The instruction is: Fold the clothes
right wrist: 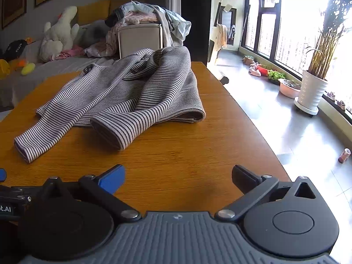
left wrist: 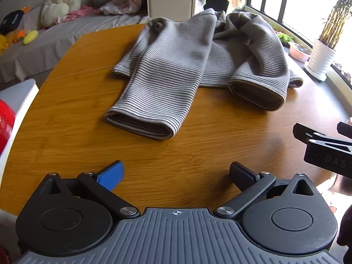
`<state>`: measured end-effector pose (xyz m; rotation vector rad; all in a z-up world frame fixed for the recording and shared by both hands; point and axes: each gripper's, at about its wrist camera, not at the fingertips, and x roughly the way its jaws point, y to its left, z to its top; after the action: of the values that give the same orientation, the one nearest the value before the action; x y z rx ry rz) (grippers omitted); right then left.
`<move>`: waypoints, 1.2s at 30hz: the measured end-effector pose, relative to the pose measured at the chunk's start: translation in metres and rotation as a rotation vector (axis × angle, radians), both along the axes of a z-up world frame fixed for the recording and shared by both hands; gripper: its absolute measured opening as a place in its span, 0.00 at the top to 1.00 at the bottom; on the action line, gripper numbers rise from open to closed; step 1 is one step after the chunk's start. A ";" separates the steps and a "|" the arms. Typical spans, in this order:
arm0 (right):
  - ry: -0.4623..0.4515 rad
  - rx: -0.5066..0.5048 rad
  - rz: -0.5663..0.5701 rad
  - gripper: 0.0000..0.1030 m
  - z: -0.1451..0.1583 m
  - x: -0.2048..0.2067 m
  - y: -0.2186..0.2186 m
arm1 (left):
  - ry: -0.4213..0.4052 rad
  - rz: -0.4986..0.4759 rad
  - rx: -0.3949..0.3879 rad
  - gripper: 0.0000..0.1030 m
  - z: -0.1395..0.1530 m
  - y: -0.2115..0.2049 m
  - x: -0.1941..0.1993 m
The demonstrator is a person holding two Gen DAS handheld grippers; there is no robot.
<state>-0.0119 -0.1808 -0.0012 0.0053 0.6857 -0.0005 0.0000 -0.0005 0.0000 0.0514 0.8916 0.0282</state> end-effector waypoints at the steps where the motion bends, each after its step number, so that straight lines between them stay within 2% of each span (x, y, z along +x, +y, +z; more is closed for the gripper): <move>1: 0.005 0.001 -0.001 0.00 -0.001 0.001 -0.001 | -0.001 0.001 -0.002 0.00 0.000 -0.001 0.000; 4: 0.004 -0.004 -0.011 0.00 -0.006 0.000 0.001 | -0.019 0.003 -0.029 0.00 0.000 -0.003 -0.004; 6: 0.014 -0.002 -0.014 0.00 -0.008 0.001 0.001 | 0.008 0.003 -0.053 0.00 -0.001 0.001 0.002; 36: 0.025 0.005 -0.039 0.00 -0.010 -0.001 -0.003 | -0.017 -0.017 -0.053 0.00 -0.001 -0.006 0.012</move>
<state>-0.0125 -0.1837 -0.0111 0.0236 0.7106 -0.0365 0.0125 -0.0067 -0.0005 0.0091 0.8742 -0.0104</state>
